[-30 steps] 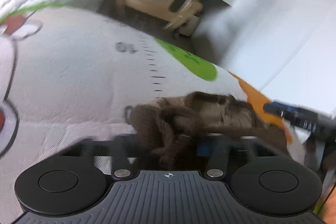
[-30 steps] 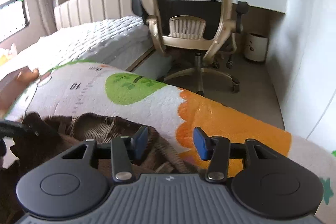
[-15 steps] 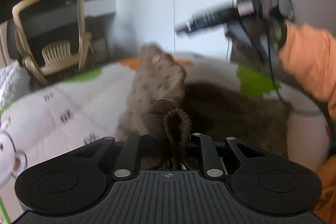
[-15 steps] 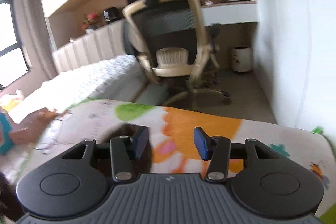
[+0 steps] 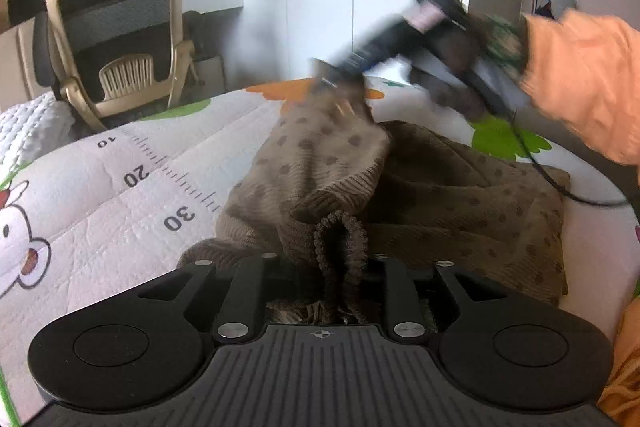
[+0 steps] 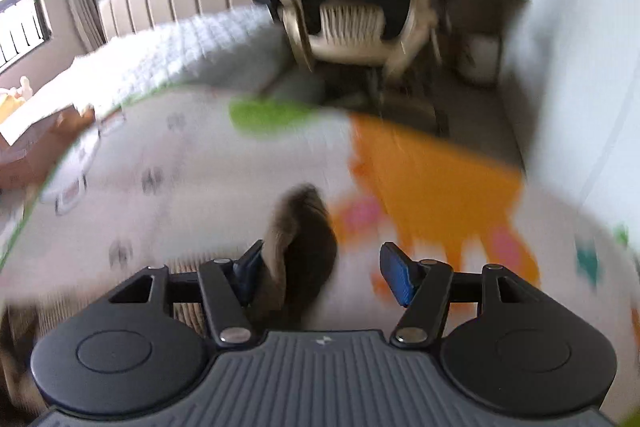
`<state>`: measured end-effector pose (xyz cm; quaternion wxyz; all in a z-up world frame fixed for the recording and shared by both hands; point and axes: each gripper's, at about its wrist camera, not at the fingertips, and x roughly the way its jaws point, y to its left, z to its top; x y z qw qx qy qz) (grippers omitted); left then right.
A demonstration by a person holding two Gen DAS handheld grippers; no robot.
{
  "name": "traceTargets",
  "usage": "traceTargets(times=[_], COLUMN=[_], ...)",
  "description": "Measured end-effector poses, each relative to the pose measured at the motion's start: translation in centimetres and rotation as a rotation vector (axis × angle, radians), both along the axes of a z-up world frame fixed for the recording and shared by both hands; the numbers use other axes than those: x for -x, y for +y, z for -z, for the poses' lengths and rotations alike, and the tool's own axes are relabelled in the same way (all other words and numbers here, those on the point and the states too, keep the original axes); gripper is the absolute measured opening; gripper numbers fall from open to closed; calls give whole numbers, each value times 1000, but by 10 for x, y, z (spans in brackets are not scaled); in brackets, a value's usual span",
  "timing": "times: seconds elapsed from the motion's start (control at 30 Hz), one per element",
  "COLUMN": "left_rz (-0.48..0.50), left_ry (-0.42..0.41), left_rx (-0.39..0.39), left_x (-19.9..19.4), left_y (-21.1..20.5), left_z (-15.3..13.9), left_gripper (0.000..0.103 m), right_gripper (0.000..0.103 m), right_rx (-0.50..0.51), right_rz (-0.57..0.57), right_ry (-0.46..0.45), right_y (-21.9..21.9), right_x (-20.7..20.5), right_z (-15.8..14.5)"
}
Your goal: Fold clothes
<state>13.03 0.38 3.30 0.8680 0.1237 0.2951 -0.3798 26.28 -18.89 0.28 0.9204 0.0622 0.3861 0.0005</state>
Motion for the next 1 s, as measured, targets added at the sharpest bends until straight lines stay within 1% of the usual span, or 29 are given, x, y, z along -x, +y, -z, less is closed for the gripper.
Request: traceTargets(times=[0.03,0.07,0.1,0.13,0.2,0.27,0.33,0.37,0.4,0.5,0.6,0.63,0.67,0.73,0.77,0.8,0.87,0.9,0.93,0.97,1.0], left_rz=[6,16,25,29,-2,-45,-83,-98,-115,-175,-251,-277,-292,-297,-299,-301,-305,-307,-306,-299,-293], left_ry=[23,50,81,118,209,300,359,385,424,592,725,769,794,797,798,799,801,804,803,792,766], left_rx=[18,42,74,114,216,322,414,455,501,646,722,747,758,745,738,732,719,714,709,699,681], left_x=[-1,-1,-1,-1,-5,-11,-19,-23,-27,-39,-45,-47,-48,-46,-45,-45,-43,-44,-48,-53,-56], left_y=[3,7,12,19,38,57,74,82,88,100,103,104,105,104,103,103,102,99,91,83,75], left_z=[0,-1,-3,-4,-9,-14,-15,-13,-10,7,24,29,32,32,32,33,33,33,32,31,28], left_gripper=[32,39,48,53,68,78,82,85,89,92,93,93,93,93,93,94,94,94,94,91,76], right_gripper=[61,61,62,62,62,62,68,75,77,77,77,77,76,59,38,33,28,24,23,21,19], right_rx=[-5,-13,-21,-27,-19,-31,-83,-117,-151,-322,-468,-467,-464,-456,-447,-440,-429,-405,-381,-369,-358], right_rz=[1,7,14,22,27,27,30,42,55,86,106,114,123,139,121,107,80,65,50,45,40], right_ry=[25,40,54,57,33,-5,-70,-102,-133,-183,-175,-152,-128,-80,-64,-73,-94,-113,-133,-152,-170], right_y=[-2,-4,-6,-7,-11,-17,-28,-34,-40,-53,-60,-57,-55,-49,-44,-39,-28,-23,-18,-14,-10], right_x=[15,31,46,60,83,100,109,106,104,81,48,38,29,10,6,9,14,19,24,32,40], right_z=[9,16,23,25,16,3,-14,-20,-25,-30,-16,-6,3,23,30,30,30,25,19,10,1])
